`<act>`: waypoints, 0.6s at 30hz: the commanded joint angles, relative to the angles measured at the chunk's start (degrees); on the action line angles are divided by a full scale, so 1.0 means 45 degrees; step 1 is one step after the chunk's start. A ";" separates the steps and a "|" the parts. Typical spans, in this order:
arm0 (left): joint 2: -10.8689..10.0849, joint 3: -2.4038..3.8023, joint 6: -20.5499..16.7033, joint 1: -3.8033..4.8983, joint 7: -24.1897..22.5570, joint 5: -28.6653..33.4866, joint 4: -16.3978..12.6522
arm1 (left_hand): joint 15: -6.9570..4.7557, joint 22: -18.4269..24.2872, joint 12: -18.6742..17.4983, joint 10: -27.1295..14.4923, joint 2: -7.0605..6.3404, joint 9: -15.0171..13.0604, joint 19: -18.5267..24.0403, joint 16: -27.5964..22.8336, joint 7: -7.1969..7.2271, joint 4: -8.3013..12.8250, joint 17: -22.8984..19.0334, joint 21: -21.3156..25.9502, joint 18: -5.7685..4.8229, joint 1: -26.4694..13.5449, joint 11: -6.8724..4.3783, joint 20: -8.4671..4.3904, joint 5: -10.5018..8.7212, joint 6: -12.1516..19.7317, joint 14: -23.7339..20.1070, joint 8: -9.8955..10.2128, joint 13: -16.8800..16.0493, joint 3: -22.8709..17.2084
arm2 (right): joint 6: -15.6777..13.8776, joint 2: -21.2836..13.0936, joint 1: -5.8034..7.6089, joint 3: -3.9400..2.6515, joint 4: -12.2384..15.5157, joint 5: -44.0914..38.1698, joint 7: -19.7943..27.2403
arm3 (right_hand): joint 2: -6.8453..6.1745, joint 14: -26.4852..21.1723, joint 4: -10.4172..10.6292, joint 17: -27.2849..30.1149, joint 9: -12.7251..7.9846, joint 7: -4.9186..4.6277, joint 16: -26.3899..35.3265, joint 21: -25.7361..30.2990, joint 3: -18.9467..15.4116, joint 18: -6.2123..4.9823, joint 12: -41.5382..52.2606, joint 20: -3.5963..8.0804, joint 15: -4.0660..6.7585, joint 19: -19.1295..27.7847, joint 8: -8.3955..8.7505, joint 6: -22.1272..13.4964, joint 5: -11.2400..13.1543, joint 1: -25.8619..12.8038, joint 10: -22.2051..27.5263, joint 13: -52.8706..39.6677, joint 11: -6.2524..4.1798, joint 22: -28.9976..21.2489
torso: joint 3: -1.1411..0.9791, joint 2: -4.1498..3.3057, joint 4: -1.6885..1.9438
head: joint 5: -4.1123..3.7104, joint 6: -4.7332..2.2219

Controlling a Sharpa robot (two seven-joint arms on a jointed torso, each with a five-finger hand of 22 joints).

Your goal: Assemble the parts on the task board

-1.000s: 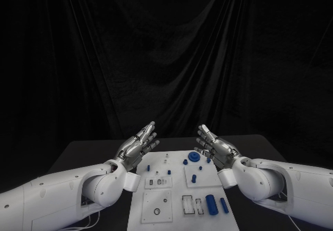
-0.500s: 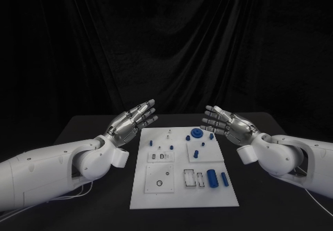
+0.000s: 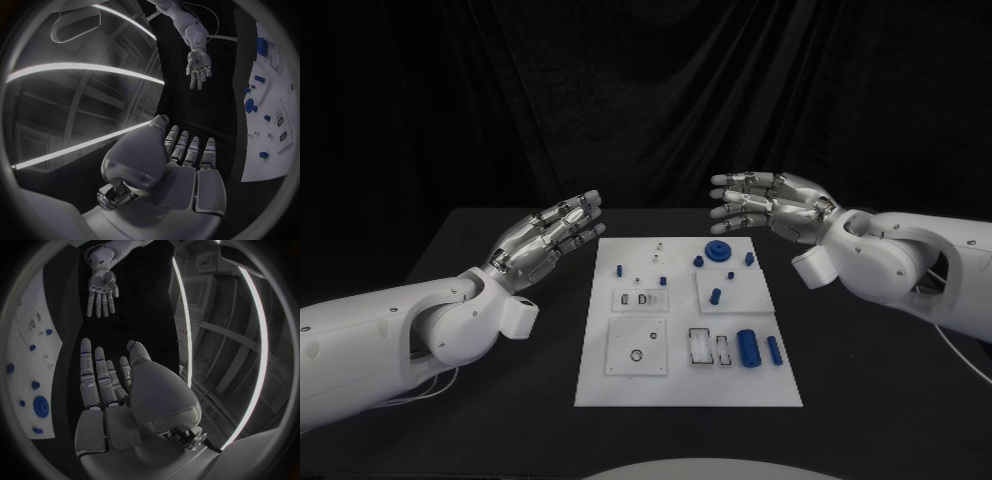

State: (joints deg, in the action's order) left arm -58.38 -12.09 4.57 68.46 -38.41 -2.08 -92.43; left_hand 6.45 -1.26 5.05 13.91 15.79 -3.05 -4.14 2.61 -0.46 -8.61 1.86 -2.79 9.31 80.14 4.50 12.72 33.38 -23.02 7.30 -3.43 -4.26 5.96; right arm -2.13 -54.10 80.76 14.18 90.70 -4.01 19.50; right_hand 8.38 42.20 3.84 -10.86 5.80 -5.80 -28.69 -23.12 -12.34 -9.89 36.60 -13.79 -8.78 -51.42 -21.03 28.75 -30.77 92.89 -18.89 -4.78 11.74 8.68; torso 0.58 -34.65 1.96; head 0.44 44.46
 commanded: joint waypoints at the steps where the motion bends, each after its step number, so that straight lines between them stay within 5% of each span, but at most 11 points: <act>1: -0.0095 0.0034 -0.0199 0.0088 -0.1264 -0.0307 -0.0176 | -0.0002 -0.0021 0.0087 -0.0129 -0.0091 0.0024 -0.0081 0.0020 0.0030 0.0017 0.0022 -0.0059 0.0237 0.0018 0.0004 0.0035 0.0047 0.0096 0.0115 0.0036 0.0014 -0.0086 | -0.1466 -0.0009 0.0375 -0.0008 -0.0034 -0.4168 -0.1784 | -0.0116 0.0987 -0.0441 -0.0100 0.0036 -0.0114 -0.0462 -0.0760 0.0205 -0.0089 0.0246 0.0295 0.0285 -0.0723 -0.0177 0.0148 0.0097 0.0318 -0.0458 -0.0002 -0.0092 0.0408 | -0.0027 -0.0361 0.0062 | -0.0110 0.0040; 4: -0.0187 0.0044 -0.0271 0.0191 -0.1293 -0.0314 -0.0229 | 0.0015 -0.0024 0.0120 -0.0112 -0.0107 0.0034 -0.0096 0.0028 0.0062 0.0038 0.0028 -0.0065 0.0236 0.0009 0.0014 0.0047 0.0055 0.0171 0.0142 0.0058 0.0009 -0.0103 | -0.1988 0.0071 0.0762 -0.0009 -0.0090 -0.7087 -0.2674 | -0.0285 0.2753 -0.0850 -0.0132 0.0051 -0.0155 -0.0966 -0.2541 0.0470 -0.0099 0.0568 0.0858 0.0858 -0.1648 -0.0424 0.0545 0.1356 0.0496 -0.1590 0.0043 -0.0487 0.1492 | -0.0012 -0.0660 0.0039 | -0.0106 -0.0129; 5: -0.0206 0.0046 -0.0287 0.0225 -0.1295 -0.0315 -0.0233 | 0.0029 -0.0024 0.0142 -0.0121 -0.0134 0.0047 -0.0100 0.0031 0.0093 0.0063 0.0032 -0.0064 0.0234 0.0000 0.0023 0.0061 0.0054 0.0271 0.0156 0.0085 0.0011 -0.0115 | -0.2070 0.0098 0.0842 -0.0009 -0.0089 -0.7961 -0.3002 | -0.0347 0.3496 -0.0867 -0.0194 0.0015 0.0007 -0.1184 -0.3345 0.0630 -0.0089 0.0507 0.1049 0.1114 -0.1871 -0.0406 0.0533 0.1937 0.0463 -0.2075 0.0137 -0.0634 0.2025 | -0.0009 -0.0698 0.0051 | -0.0115 -0.0150; 6: -0.0224 0.0047 -0.0307 0.0266 -0.1298 -0.0316 -0.0234 | 0.0048 -0.0025 0.0172 -0.0135 -0.0152 0.0059 -0.0107 0.0030 0.0155 0.0092 0.0033 -0.0064 0.0233 -0.0016 0.0059 0.0078 0.0052 0.0374 0.0162 0.0114 0.0014 -0.0137 | -0.2121 0.0141 0.0927 -0.0009 -0.0083 -0.9028 -0.3441 | -0.0361 0.3713 -0.0757 -0.0178 -0.0020 0.0086 -0.1106 -0.4032 0.0856 -0.0050 0.0220 0.1194 0.1161 -0.1655 -0.0410 0.0566 0.1964 0.0325 -0.2364 0.0291 -0.0742 0.2571 | -0.0011 -0.0856 0.0116 | -0.0174 -0.0275; 7: -0.0236 0.0048 -0.0324 0.0296 -0.1303 -0.0317 -0.0233 | 0.0069 -0.0023 0.0201 -0.0167 -0.0163 0.0076 -0.0109 0.0026 0.0220 0.0123 0.0033 -0.0060 0.0232 -0.0038 0.0095 0.0094 0.0055 0.0519 0.0164 0.0150 0.0022 -0.0166 | -0.2137 0.0191 0.0988 -0.0009 -0.0088 -0.9832 -0.3774 | -0.0638 0.4045 -0.0739 -0.0272 -0.0053 0.0191 -0.1250 -0.4516 0.0915 -0.0063 -0.0037 0.1230 0.1249 -0.1517 -0.0386 0.0568 0.2314 0.0237 -0.2387 0.0260 -0.0772 0.2971 | -0.0010 -0.0877 0.0123 | -0.0169 -0.0277; 9: -0.0260 0.0050 -0.0359 0.0353 -0.1326 -0.0318 -0.0225 | 0.0090 -0.0023 0.0310 -0.0244 -0.0191 0.0135 -0.0121 0.0014 0.0440 0.0223 0.0033 -0.0051 0.0233 -0.0127 0.0154 0.0116 0.0067 0.1104 0.0170 0.0245 0.0040 -0.0250 | -0.2109 0.0368 0.1094 -0.0010 -0.0154 -1.1481 -0.4444 | -0.0816 0.4491 -0.0638 -0.0472 -0.0073 0.0091 -0.1601 -0.5078 0.1011 -0.0086 -0.0210 0.1239 0.1362 -0.1577 -0.0391 0.0717 0.2299 0.0079 -0.2471 0.0235 -0.0795 0.3409 | 0.0001 -0.1081 0.0169 | -0.0174 -0.0414; 12: -0.0255 0.0051 -0.0401 0.0415 -0.1381 -0.0319 -0.0192 | 0.0108 -0.0023 0.0501 -0.0324 -0.0200 0.0232 -0.0133 -0.0001 0.0928 0.0374 0.0036 -0.0035 0.0233 -0.0284 0.0212 0.0132 0.0051 0.2169 0.0181 0.0342 0.0056 -0.0361 | -0.2019 0.0744 0.1190 -0.0011 -0.0335 -1.4053 -0.5277 | -0.1079 0.4971 -0.0595 -0.0911 -0.0112 0.0104 -0.2300 -0.6004 0.1326 -0.0108 -0.0376 0.1347 0.1517 -0.1672 -0.0319 0.0982 0.1964 0.0045 -0.2774 0.0217 -0.0847 0.4154 | 0.0037 -0.1262 0.0158 | -0.0109 -0.0421; 13: -0.0249 0.0051 -0.0409 0.0426 -0.1394 -0.0319 -0.0187 | 0.0114 -0.0024 0.0524 -0.0343 -0.0205 0.0254 -0.0139 -0.0002 0.0978 0.0400 0.0037 -0.0035 0.0233 -0.0306 0.0207 0.0136 0.0050 0.2353 0.0186 0.0361 0.0060 -0.0374 | -0.2004 0.0842 0.1204 -0.0011 -0.0379 -1.4785 -0.5477 | -0.1228 0.5244 -0.0545 -0.1235 -0.0100 0.0054 -0.2831 -0.6982 0.1485 0.0022 -0.0431 0.1391 0.1586 -0.2133 -0.0259 0.1236 0.1830 -0.0036 -0.2989 0.0210 -0.0872 0.5324 | 0.0056 -0.1314 0.0144 | -0.0092 -0.0434; 14: -0.0247 0.0051 -0.0410 0.0438 -0.1402 -0.0319 -0.0186 | 0.0118 -0.0026 0.0549 -0.0383 -0.0197 0.0277 -0.0146 -0.0001 0.1085 0.0436 0.0041 -0.0035 0.0234 -0.0335 0.0188 0.0140 0.0059 0.2560 0.0198 0.0379 0.0069 -0.0401 | -0.1987 0.0961 0.1218 -0.0012 -0.0427 -1.5693 -0.5729 | -0.1498 0.5080 -0.0412 -0.1654 -0.0125 0.0247 -0.3400 -0.8014 0.1753 0.0183 -0.0583 0.1386 0.1650 -0.2414 0.0010 0.1305 0.1815 -0.0218 -0.3147 0.0205 -0.0904 0.6632 | 0.0056 -0.1314 0.0144 | -0.0092 -0.0418; 18: -0.0280 0.0051 -0.0348 0.0459 -0.1328 -0.0319 -0.0220 | 0.0154 -0.0031 0.0545 -0.0499 -0.0172 0.0255 -0.0168 0.0003 0.1095 0.0488 0.0046 -0.0043 0.0231 -0.0366 0.0149 0.0168 0.0096 0.2512 0.0218 0.0343 0.0097 -0.0451 | -0.1952 0.1265 0.1237 -0.0012 -0.0504 -1.8007 -0.6430 | -0.1794 0.4950 -0.0065 -0.2196 -0.0064 0.0514 -0.4160 -0.9072 0.2262 0.0321 -0.0662 0.1397 0.1635 -0.2635 0.0336 0.1415 0.1792 -0.0620 -0.3441 0.0114 -0.0949 0.8158 | 0.0148 -0.1523 0.0195 | -0.0183 -0.0508</act>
State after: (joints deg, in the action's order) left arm -59.61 -11.93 3.22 70.35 -38.63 -3.20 -93.21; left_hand 7.07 -1.31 7.36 12.03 15.07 -1.85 -4.74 2.61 4.62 -6.62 2.01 -2.79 9.30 79.17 5.09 13.32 33.60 -11.54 7.92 -1.83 -3.89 3.97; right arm -9.65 -48.60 86.21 14.18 88.55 -66.21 -2.25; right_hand 0.53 64.76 3.48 -20.48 5.40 -3.74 -47.07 -63.42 -2.49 -8.89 33.77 -7.47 -1.37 -63.08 -19.71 35.09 -22.41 90.24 -34.13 -4.22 7.45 44.63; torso 0.89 -40.38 2.61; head -0.05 42.55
